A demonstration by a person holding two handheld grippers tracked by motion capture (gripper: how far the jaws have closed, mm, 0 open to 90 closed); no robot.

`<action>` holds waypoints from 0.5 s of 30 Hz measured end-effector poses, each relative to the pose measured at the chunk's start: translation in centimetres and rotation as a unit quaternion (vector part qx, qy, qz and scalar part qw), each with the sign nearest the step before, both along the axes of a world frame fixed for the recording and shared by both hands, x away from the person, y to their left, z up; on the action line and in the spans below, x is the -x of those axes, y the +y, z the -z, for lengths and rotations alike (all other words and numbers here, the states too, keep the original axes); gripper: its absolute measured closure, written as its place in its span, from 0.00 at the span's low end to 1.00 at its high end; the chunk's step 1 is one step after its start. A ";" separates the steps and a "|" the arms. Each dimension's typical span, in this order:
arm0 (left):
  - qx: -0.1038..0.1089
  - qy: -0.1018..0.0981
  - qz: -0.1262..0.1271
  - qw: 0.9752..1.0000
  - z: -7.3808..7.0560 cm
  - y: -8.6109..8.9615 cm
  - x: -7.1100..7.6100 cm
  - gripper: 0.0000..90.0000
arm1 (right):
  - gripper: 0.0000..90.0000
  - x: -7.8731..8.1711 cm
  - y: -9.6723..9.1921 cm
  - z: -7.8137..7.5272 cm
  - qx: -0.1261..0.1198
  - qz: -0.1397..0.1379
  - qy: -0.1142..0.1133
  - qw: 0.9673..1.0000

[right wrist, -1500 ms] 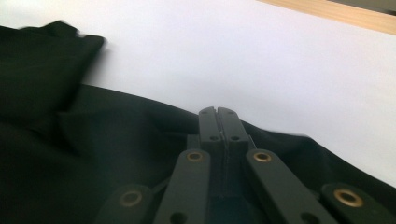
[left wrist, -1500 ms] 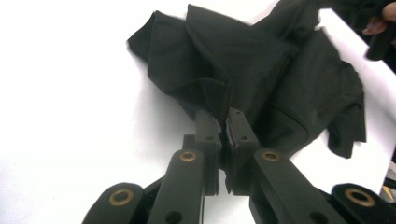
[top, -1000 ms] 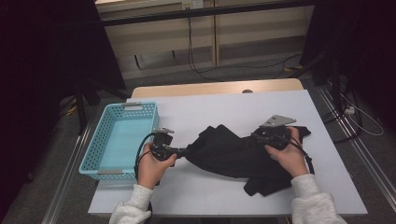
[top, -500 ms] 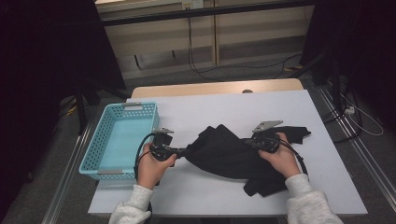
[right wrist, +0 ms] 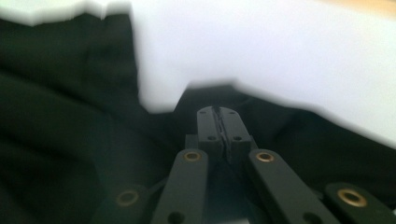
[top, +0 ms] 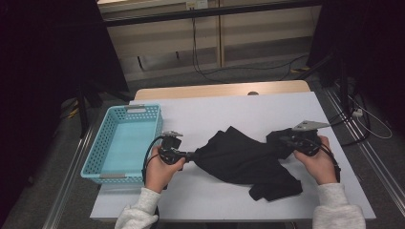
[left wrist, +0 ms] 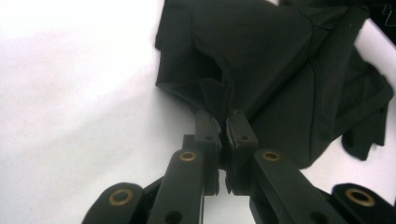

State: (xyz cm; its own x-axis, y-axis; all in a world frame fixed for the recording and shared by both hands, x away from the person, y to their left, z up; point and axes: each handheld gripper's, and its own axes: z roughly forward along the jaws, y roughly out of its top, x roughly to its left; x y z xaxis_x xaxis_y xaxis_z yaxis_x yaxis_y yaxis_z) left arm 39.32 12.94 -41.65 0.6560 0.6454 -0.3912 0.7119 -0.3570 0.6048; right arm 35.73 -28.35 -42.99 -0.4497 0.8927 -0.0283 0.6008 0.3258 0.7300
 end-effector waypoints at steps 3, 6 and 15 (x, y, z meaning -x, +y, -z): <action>-0.014 0.006 0.004 1.000 0.4 -0.3 0.0 0.95 | 0.84 -0.3 1.3 0.1 0.031 -0.011 -0.013 0.999; -0.021 0.011 0.004 1.000 0.8 -0.4 0.1 0.95 | 0.73 -0.7 2.8 -0.5 0.031 -0.027 -0.037 0.998; -0.028 0.008 -0.004 1.000 0.8 0.2 0.4 0.94 | 0.62 -3.1 5.6 1.0 -0.055 -0.051 -0.007 0.997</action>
